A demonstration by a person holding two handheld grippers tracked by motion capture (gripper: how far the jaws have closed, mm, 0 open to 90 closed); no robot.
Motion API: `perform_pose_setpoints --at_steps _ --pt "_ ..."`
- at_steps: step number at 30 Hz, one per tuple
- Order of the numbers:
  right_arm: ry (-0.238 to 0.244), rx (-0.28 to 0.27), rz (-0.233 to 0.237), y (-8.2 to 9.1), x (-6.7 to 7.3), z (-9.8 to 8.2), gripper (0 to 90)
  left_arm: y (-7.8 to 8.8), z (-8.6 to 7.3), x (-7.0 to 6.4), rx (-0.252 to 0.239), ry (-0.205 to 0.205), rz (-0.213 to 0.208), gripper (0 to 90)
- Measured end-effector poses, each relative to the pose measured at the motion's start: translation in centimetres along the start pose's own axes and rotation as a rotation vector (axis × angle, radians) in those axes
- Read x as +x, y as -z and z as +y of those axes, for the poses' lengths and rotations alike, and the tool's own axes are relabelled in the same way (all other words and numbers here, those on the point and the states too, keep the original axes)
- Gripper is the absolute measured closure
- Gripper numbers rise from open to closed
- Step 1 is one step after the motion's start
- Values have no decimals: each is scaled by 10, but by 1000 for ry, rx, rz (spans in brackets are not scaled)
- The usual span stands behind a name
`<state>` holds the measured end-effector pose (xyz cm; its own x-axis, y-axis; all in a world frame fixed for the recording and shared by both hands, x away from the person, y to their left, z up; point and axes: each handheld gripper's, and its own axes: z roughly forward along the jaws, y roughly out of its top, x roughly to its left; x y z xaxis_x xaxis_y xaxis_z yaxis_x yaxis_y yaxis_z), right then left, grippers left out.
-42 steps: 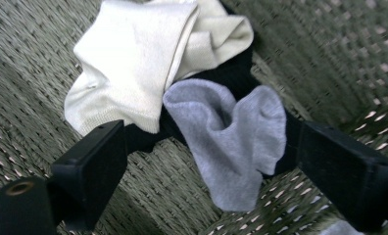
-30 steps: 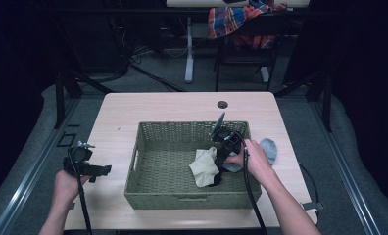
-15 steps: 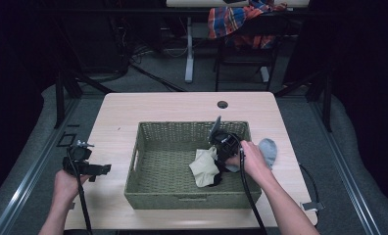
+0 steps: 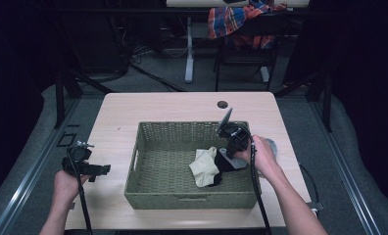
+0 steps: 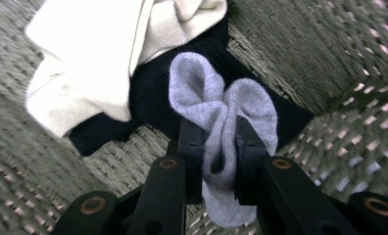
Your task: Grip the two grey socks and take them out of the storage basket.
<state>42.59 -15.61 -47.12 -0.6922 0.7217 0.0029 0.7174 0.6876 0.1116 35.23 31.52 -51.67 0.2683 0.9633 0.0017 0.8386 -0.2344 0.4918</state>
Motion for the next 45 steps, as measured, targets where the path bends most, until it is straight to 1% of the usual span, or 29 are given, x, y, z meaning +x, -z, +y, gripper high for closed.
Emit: perform_pose_setpoints --at_steps 1,2,4,5,6,7,8,10,12,14,18,19,21,22,23,25,26,29,31,32,33,34,35,37,38,39,42,43,45 --pt "-9 -19 -2 2 0 -3 786 1 0 -1 2 -6 0 2" --pt "-7 -12 2 5 -1 -5 786 1 -1 -1 1 -9 4 2" --pt "-8 -35 20 11 -1 -8 787 1 -2 1 1 -3 3 2" --pt "-10 -37 17 13 0 -10 787 1 -3 2 1 1 5 2" --pt "2 -39 15 16 0 -11 787 0 -3 3 2 5 4 2" --pt "-6 -52 22 19 1 -11 788 0 -4 4 3 8 3 2" --pt "-1 -53 31 23 1 -11 788 0 -4 4 3 8 3 2" --pt "-2 -73 38 27 3 -11 789 0 -4 3 0 5 1 2" --pt "2 -78 42 30 5 -9 790 0 -3 3 2 -1 -1 2" --pt "16 -68 39 32 6 -7 790 0 -3 2 1 -1 -1 2" --pt "16 -81 38 35 8 -4 791 1 -3 2 0 -1 -4 2" --pt "14 -82 47 37 8 -4 792 1 -3 2 1 -2 -5 2" --pt "17 -94 47 42 7 -3 792 0 -3 3 1 -2 -1 2" --pt "13 -100 54 46 6 -3 793 0 -3 3 -1 0 1 2" --pt "22 -100 61 49 5 -3 793 -1 -2 3 2 -1 1 2" --pt "17 -123 64 58 2 -2 794 -1 -1 2 5 -6 -1 2" --pt "17 -123 64 58 2 -2 794 -1 0 1 7 -10 0 2" --pt "18 -140 69 69 -2 0 794 3 2 -1 -11 -20 19 2" --pt "24 -149 66 77 -3 1 794 2 1 -2 -9 -22 15 2" --pt "24 -162 62 80 -4 1 795 0 1 -2 -1 -25 16 2" --pt "21 -171 73 84 -4 1 795 -1 1 -2 2 -23 15 2" --pt "21 -176 68 88 -4 0 795 -1 1 -1 9 -23 13 2" --pt "19 -192 66 92 -4 -1 795 -2 1 -1 7 -21 16 2" --pt "21 -193 60 96 -6 -2 796 -1 1 -2 3 -21 19 2" --pt "15 -194 59 99 -6 -3 796 -1 1 -2 2 -22 18 2" --pt "12 -203 61 99 -6 -4 796 -1 1 -2 4 -22 17 2" --pt "4 -204 57 102 -9 -8 795 -1 1 -1 8 -23 13 2" --pt "-3 -213 61 103 -10 -10 796 -2 1 -1 5 -21 15 2" --pt "-7 -211 54 105 -11 -12 796 -1 1 -1 4 -19 12 2"
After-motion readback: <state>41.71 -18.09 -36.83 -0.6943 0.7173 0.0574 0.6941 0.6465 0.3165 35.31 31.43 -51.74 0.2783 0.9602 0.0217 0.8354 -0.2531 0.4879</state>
